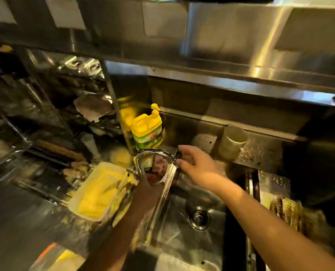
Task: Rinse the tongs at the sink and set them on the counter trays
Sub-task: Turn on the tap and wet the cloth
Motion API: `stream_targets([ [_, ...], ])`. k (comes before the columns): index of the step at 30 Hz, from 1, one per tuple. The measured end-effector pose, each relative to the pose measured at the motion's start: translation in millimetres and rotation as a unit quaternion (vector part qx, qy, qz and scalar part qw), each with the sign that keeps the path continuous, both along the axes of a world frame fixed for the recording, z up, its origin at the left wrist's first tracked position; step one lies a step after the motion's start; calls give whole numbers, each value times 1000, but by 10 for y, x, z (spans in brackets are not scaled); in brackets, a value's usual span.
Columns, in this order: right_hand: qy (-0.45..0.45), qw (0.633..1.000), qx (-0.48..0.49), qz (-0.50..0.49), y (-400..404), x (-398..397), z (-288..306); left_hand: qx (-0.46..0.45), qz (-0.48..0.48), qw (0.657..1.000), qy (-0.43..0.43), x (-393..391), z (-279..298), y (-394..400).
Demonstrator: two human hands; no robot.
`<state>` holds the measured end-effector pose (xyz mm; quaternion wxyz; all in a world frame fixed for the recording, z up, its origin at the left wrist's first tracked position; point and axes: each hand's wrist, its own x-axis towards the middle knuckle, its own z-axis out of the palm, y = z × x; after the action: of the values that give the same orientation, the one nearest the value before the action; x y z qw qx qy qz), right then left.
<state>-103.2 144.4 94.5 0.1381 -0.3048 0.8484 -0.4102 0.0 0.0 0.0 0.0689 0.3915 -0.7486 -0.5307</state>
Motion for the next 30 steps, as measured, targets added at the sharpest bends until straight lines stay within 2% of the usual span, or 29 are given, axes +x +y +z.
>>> stream_targets([
  [2, 23, 1000, 1, 21, -189, -4, -46, -20, 12, 1000, -19, -7, -64, -158],
  [4, 20, 999, 6, 38, -386, 3, -141, 5, 37, 999, -14, -46, -211, -364],
  [10, 47, 998, -36, 3, -679, -24, -297, 27, 116, 992, -30, -305, -427, -655],
  [15, 57, 997, -45, -10, -702, -64, -339, -7, 117, 993, -30, -404, -580, -727],
  [18, 33, 998, -47, -5, -690, -64, -315, -38, 127, 991, -27, -426, -626, -718],
  [23, 13, 999, -38, 12, -652, -63, -290, -70, 28, 996, -50, -520, -575, -818],
  [25, 18, 999, -25, 23, -602, -51, -280, -100, 39, 991, -75, -393, -546, -778],
  [26, 17, 999, -21, 16, -549, -54, -283, -144, 54, 987, -53, -294, -555, -695],
  [27, 10, 1000, -25, 1, -490, -55, -288, -199, 51, 979, 6, -161, -587, -576],
  [29, -23, 997, -52, -56, -330, -67, -312, -260, -38, 961, 85, 13, -735, -265],
  [30, -40, 994, -65, -79, -256, -56, -327, -251, -101, 959, 86, 9, -784, -162],
])
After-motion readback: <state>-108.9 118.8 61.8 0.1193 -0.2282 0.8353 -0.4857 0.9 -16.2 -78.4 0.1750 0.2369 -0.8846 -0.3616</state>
